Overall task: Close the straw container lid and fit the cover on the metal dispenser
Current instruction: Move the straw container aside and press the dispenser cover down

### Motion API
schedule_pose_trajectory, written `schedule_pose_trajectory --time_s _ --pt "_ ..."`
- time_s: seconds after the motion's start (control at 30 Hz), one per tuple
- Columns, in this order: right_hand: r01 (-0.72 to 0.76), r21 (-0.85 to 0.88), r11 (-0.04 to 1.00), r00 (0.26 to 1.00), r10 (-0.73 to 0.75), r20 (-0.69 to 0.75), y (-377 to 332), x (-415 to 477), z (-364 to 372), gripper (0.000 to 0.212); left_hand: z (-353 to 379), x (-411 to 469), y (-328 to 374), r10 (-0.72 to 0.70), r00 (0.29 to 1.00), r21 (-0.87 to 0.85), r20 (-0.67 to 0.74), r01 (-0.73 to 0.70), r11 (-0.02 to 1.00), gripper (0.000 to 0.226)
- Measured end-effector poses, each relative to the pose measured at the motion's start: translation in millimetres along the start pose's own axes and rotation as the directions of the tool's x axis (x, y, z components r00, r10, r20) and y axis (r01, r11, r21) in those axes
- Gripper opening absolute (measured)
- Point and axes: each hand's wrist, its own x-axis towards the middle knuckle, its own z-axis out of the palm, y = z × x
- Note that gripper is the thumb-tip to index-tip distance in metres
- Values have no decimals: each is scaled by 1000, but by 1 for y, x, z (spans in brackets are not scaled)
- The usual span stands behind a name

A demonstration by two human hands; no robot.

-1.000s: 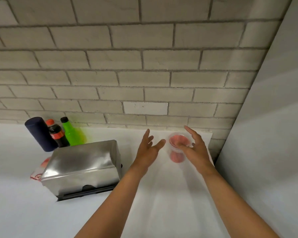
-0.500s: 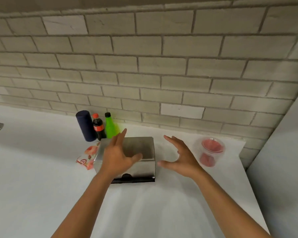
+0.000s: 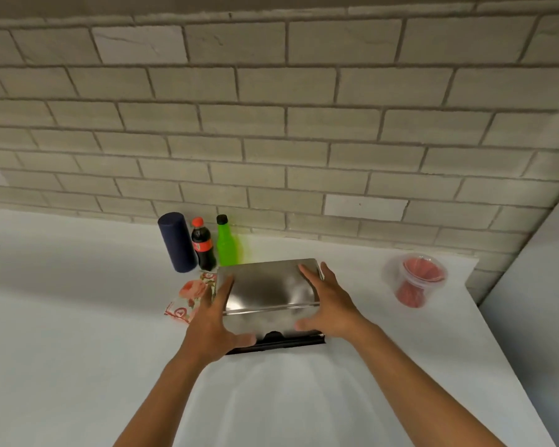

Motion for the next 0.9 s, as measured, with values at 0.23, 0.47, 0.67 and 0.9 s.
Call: schedule_pose_trajectory --time_s 0.23,0.47,0.67,0.9 --pt "-49 -39 998 997 47 -66 8 7 15 124 25 12 -5 7 992 100 -128 5 995 123" --pt "-99 -27 995 987 95 -126 18 11 7 119 37 37 -1 71 994 113 -82 -62 992 120" --pt "-147 2 989 974 145 -176 34 13 -8 118 50 63 14 38 999 114 1 -38 993 124" --pt "-182 -7 983 957 175 -232 52 21 -23 119 64 95 33 22 997 73 77 -27 997 125"
